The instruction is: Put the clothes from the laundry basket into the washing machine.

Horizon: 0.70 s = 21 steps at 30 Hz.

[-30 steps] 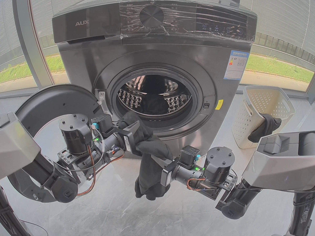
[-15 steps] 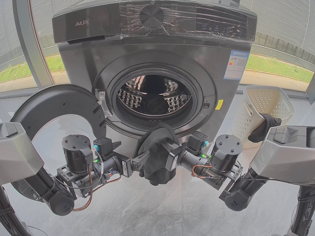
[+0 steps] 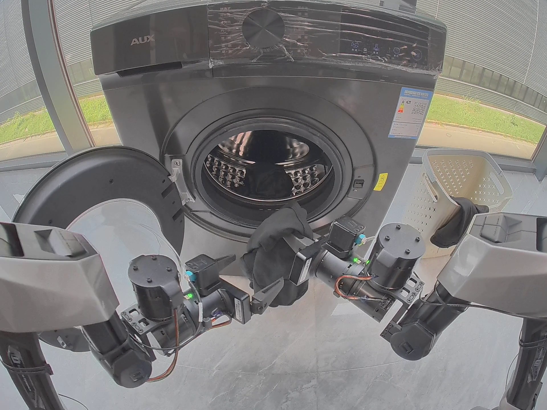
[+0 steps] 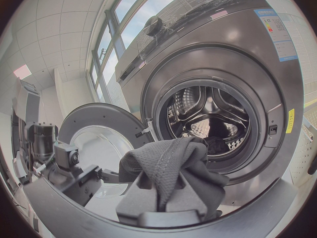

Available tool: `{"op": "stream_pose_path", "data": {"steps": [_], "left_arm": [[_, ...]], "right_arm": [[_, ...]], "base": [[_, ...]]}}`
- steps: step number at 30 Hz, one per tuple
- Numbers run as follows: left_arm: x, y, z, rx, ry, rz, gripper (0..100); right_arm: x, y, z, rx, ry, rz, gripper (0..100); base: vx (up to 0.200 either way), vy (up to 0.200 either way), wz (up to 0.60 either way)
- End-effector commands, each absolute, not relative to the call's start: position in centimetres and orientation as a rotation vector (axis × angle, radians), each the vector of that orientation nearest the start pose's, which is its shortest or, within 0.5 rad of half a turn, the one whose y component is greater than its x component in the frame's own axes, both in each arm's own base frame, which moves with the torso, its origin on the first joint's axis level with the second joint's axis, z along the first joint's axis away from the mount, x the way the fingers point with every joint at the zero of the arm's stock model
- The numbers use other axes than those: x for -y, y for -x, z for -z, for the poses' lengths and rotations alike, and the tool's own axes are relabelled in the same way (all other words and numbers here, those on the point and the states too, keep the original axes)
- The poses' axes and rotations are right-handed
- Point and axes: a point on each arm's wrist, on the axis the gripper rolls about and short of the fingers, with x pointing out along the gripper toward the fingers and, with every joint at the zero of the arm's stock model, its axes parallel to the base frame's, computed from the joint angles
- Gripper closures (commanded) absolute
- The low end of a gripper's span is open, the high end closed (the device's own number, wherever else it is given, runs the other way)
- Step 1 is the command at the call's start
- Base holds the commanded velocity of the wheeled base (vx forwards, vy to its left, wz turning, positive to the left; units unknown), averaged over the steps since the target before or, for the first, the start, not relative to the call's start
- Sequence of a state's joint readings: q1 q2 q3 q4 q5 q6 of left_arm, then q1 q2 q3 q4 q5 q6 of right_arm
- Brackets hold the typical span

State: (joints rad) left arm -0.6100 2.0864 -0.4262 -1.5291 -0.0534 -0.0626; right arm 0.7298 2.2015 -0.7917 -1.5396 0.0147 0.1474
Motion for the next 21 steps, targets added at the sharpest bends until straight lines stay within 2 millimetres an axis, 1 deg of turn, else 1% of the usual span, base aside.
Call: {"op": "stream_pose_path", "data": {"steps": [1,2,4,5,7,11,17,18,21], "left_arm": [[19.0,-27.1,-3.4,-0.197,0.009,0.653,0],[19.0,-27.1,-3.3,-0.197,0.009,0.653,0],[19.2,-28.5,-3.3,-0.169,0.02,0.638,0],[19.2,-28.6,-3.2,-0.169,0.018,0.637,0],[19.2,-29.4,-2.9,-0.159,0.019,0.627,0],[19.5,-30.3,-2.1,-0.156,0.018,0.618,0],[20.1,-31.3,-2.0,-0.128,0.027,0.617,0],[20.3,-31.3,-2.0,-0.127,0.027,0.62,100],[20.5,-31.4,-1.9,-0.123,0.03,0.622,100]], "right_arm": [[-25.5,-28.2,-9.8,0.08,-0.191,-0.758,100],[-25.5,-28.2,-9.8,0.08,-0.191,-0.758,100],[-25.5,-28.1,-9.8,0.078,-0.19,-0.759,100],[-25.6,-28.1,-9.8,0.078,-0.191,-0.761,100],[-25.8,-27.8,-9.9,0.079,-0.192,-0.769,100],[-25.8,-27.6,-10.2,0.086,-0.195,-0.774,100],[-26.4,-27.1,-10.1,0.08,-0.198,-0.793,100],[-26.5,-26.9,-10.1,0.079,-0.198,-0.797,100],[-26.6,-26.9,-10.1,0.079,-0.199,-0.795,100]], "base": [[0.0,0.0,0.0],[0.0,0.0,0.0],[0.0,0.0,0.0],[0.0,0.0,0.0],[0.0,0.0,0.0],[0.0,0.0,0.0],[0.0,0.0,0.0],[0.0,0.0,0.0],[0.0,0.0,0.0]]}}
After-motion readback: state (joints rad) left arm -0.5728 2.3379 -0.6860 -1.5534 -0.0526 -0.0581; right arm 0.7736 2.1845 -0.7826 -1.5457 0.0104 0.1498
